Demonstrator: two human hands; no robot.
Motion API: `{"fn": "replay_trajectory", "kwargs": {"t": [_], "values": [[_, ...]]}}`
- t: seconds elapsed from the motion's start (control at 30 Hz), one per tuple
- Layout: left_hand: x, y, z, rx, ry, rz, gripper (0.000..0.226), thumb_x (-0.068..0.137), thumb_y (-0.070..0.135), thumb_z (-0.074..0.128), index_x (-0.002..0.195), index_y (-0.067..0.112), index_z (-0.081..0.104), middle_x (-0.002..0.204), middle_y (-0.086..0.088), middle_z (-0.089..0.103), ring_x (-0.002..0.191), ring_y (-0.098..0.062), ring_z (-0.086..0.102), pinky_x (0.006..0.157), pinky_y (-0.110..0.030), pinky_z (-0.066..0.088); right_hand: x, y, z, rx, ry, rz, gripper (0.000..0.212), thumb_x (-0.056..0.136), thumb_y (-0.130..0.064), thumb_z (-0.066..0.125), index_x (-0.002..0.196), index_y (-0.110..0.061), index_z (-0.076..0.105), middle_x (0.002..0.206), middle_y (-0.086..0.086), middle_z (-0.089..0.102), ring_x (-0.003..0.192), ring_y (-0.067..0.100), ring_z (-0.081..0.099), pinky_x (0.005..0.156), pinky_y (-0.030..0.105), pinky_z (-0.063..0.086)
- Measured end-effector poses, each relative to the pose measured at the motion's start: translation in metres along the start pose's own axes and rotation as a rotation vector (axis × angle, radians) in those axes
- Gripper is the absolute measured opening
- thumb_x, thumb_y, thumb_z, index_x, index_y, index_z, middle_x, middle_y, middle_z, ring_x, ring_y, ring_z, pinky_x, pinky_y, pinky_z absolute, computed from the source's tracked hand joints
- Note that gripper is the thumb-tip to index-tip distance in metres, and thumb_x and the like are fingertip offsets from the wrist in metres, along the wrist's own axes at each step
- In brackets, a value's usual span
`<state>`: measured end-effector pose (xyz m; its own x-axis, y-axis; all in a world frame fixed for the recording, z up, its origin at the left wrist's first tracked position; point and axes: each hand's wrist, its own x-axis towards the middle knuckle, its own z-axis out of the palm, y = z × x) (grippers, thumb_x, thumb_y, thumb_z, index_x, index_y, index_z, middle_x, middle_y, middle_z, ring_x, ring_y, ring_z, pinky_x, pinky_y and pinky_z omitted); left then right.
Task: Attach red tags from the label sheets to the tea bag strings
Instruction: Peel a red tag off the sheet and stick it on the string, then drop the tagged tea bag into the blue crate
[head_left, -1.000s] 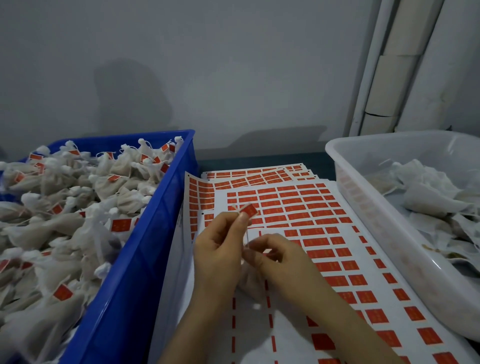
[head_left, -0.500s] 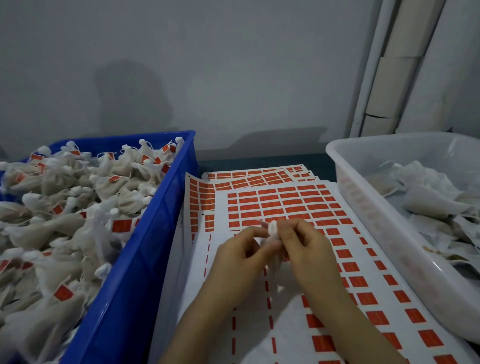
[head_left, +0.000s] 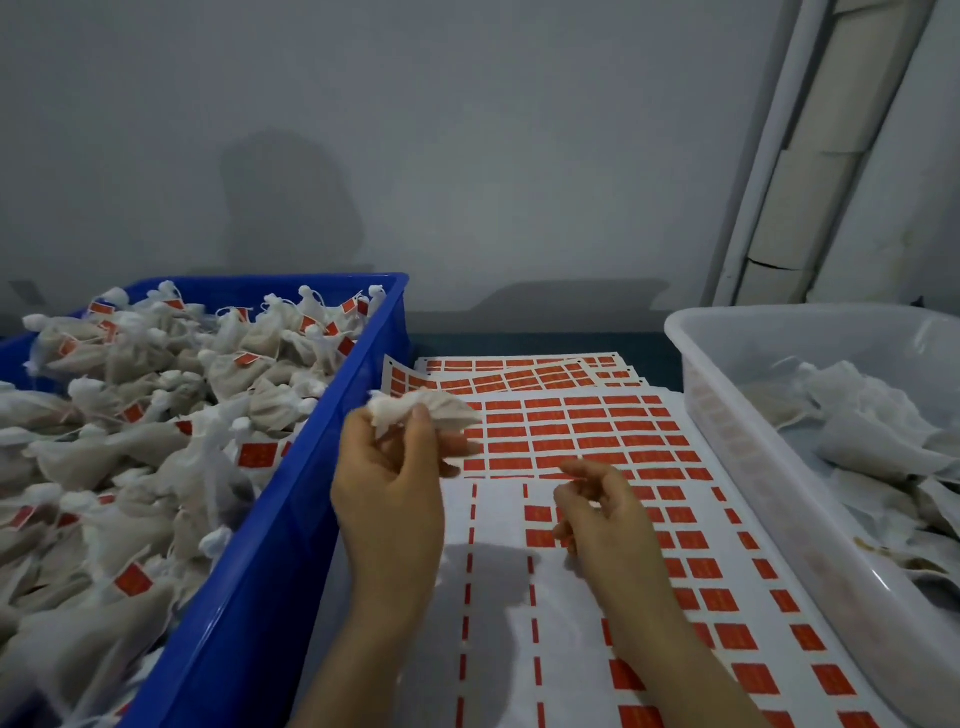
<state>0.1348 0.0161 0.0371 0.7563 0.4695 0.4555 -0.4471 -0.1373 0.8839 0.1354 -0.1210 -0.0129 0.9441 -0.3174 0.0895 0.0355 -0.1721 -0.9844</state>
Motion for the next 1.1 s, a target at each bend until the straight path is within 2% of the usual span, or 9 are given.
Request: {"fn": "replay_trajectory", "kwargs": {"t": [0.2, 0.33, 0.43, 0.57, 0.63, 0.73, 0.83, 1.0, 1.1], "values": [[0.042, 0.042, 0.005, -0.165, 0.25, 0.007, 0.009, 0.095, 0.025, 0.052, 0.095, 0.029, 0.045, 0.079, 0.016, 0.066, 0.06, 0.011, 0.06, 0.047, -0.003, 0.042, 0.0, 0.001, 0.005, -0.04, -0.043, -0.013, 0.014, 0.09, -0.028, 0.056, 0.088, -0.04, 0.049, 0.094, -0.021, 0.057, 0.085, 0.011, 0.061, 0.069, 0.02, 0.053], [0.089, 0.037, -0.002, -0.308, 0.413, -0.332, 0.03, 0.095, 0.019, 0.048, 0.123, 0.007, 0.048, 0.094, 0.001, 0.053, 0.066, -0.004, 0.052, 0.058, -0.015, 0.042, -0.002, -0.001, 0.005, -0.047, -0.07, -0.005, 0.015, 0.09, -0.028, 0.056, 0.089, -0.04, 0.048, 0.091, -0.026, 0.053, 0.082, 0.008, 0.06, 0.062, 0.01, 0.05], [0.103, 0.029, -0.007, 0.006, 0.345, -0.549, 0.025, 0.094, 0.003, 0.046, 0.117, -0.007, 0.049, 0.095, -0.019, 0.049, 0.084, -0.028, 0.053, 0.075, -0.026, 0.047, -0.003, -0.005, 0.004, -0.049, -0.089, 0.019, 0.016, 0.09, -0.028, 0.056, 0.088, -0.04, 0.047, 0.088, -0.028, 0.051, 0.077, 0.006, 0.059, 0.051, 0.004, 0.043], [0.098, 0.019, -0.007, 0.0, 0.323, -0.587, 0.034, 0.094, 0.005, 0.046, 0.127, -0.003, 0.043, 0.118, -0.02, 0.052, 0.109, -0.029, 0.054, 0.079, -0.024, 0.05, -0.005, -0.008, 0.004, -0.032, -0.119, 0.03, 0.017, 0.091, -0.026, 0.055, 0.088, -0.041, 0.047, 0.088, -0.029, 0.05, 0.075, 0.005, 0.058, 0.048, 0.002, 0.04], [0.08, 0.02, -0.003, 0.247, 0.245, -0.528, 0.033, 0.092, 0.007, 0.05, 0.124, -0.001, 0.044, 0.11, -0.017, 0.054, 0.093, -0.019, 0.056, 0.084, -0.025, 0.048, -0.006, -0.008, 0.004, -0.036, -0.12, 0.023, 0.017, 0.091, -0.026, 0.055, 0.088, -0.041, 0.047, 0.088, -0.03, 0.049, 0.074, 0.004, 0.058, 0.048, 0.003, 0.041], [0.056, 0.019, 0.016, -0.156, 0.106, -0.374, 0.035, 0.095, 0.01, 0.049, 0.13, 0.005, 0.046, 0.113, -0.012, 0.063, 0.065, 0.001, 0.063, 0.054, -0.005, 0.046, -0.007, -0.008, 0.001, -0.056, -0.109, -0.011, 0.014, 0.092, -0.029, 0.053, 0.087, -0.042, 0.049, 0.09, -0.029, 0.053, 0.078, 0.004, 0.059, 0.055, 0.005, 0.046], [0.013, 0.011, 0.031, 0.043, -0.171, -0.269, 0.018, 0.094, 0.017, 0.053, 0.102, 0.031, 0.061, 0.089, 0.019, 0.068, 0.073, 0.006, 0.066, 0.048, -0.008, 0.048, -0.004, -0.009, -0.007, -0.061, -0.05, -0.07, 0.013, 0.092, -0.033, 0.051, 0.08, -0.039, 0.052, 0.082, -0.024, 0.059, 0.073, 0.0, 0.06, 0.054, 0.002, 0.043], [-0.037, -0.037, 0.042, 0.518, -0.572, -0.159, 0.019, 0.096, 0.018, 0.05, 0.097, 0.033, 0.061, 0.107, 0.014, 0.066, 0.079, 0.001, 0.059, 0.075, -0.005, 0.043, 0.001, -0.008, -0.018, -0.169, 0.05, -0.118, 0.019, 0.093, -0.035, 0.047, 0.075, -0.033, 0.053, 0.072, -0.019, 0.059, 0.07, -0.01, 0.058, 0.05, 0.001, 0.041], [-0.039, -0.047, 0.038, 0.662, -0.671, -0.053, 0.022, 0.096, 0.021, 0.049, 0.113, 0.026, 0.062, 0.115, 0.011, 0.063, 0.092, 0.0, 0.056, 0.089, -0.011, 0.038, 0.0, -0.01, -0.019, -0.343, 0.022, -0.158, 0.012, 0.092, -0.039, 0.045, 0.09, -0.032, 0.054, 0.09, -0.017, 0.063, 0.076, -0.001, 0.061, 0.069, 0.007, 0.048]]}}
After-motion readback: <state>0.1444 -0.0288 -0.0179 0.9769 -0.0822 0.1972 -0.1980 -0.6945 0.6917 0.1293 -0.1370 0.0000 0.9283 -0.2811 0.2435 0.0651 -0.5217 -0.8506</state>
